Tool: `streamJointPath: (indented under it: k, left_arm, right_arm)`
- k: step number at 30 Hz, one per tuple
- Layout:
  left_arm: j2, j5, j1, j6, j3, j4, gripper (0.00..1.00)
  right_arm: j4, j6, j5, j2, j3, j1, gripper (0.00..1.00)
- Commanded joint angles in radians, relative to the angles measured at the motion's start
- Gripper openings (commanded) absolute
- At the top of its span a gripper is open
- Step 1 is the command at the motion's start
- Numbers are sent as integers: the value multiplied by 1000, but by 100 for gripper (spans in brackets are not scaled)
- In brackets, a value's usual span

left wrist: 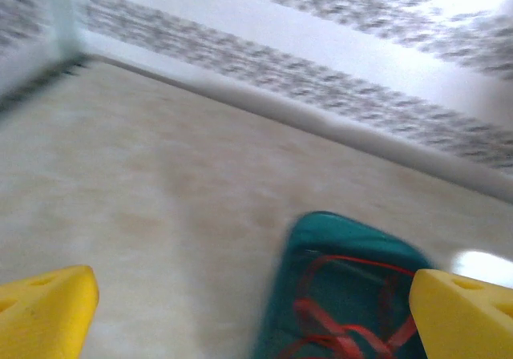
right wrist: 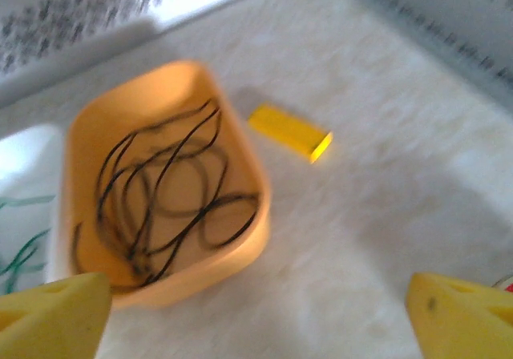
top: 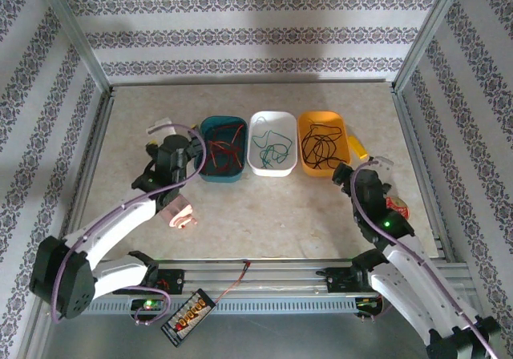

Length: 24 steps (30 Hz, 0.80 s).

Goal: Untangle the cables

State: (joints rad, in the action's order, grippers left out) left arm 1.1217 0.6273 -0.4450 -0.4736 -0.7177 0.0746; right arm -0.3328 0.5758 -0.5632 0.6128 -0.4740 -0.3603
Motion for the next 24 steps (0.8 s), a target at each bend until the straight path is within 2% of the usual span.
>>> streamJointPath:
  k: [1, 3, 4, 7, 9, 11, 12, 14, 16, 19, 23, 24]
  left_arm:
    - [-62, 300, -1, 127, 72, -130, 99]
    - [-100, 370, 3, 162, 126, -162, 99]
    - [-114, 393, 8, 177, 157, -165, 99]
    - [-127, 431, 30, 179, 245, -144, 99]
    - [-112, 432, 41, 222, 339, -8, 99]
    - [-83, 412, 55, 294, 402, 159, 99]
    - [-78, 384, 62, 269, 384, 110, 99]
    - [-38, 343, 98, 301, 390, 213, 99]
    - [8, 207, 161, 337, 379, 270, 99]
    - [95, 38, 266, 299, 308, 221, 99]
    - [178, -5, 307, 295, 275, 294, 99]
    - [207, -17, 307, 306, 259, 302, 99]
  right_arm:
    - [193, -233, -216, -30, 103, 12, 98]
    - [403, -411, -232, -26, 214, 19, 98]
    - [484, -469, -198, -15, 255, 32, 98]
    - [521, -372, -166, 60, 284, 83, 98]
    - [616, -337, -199, 159, 302, 95, 98]
    - [650, -368, -202, 263, 258, 101, 98]
    - [737, -410, -189, 325, 255, 104, 98]
    - [837, -471, -110, 426, 231, 126, 98]
    - [936, -506, -45, 520, 206, 154, 98]
    - [1072, -538, 32, 648, 173, 206, 98]
    - [1164, -523, 237, 770, 138, 267, 98]
    - [1305, -541, 341, 851, 169, 288, 98]
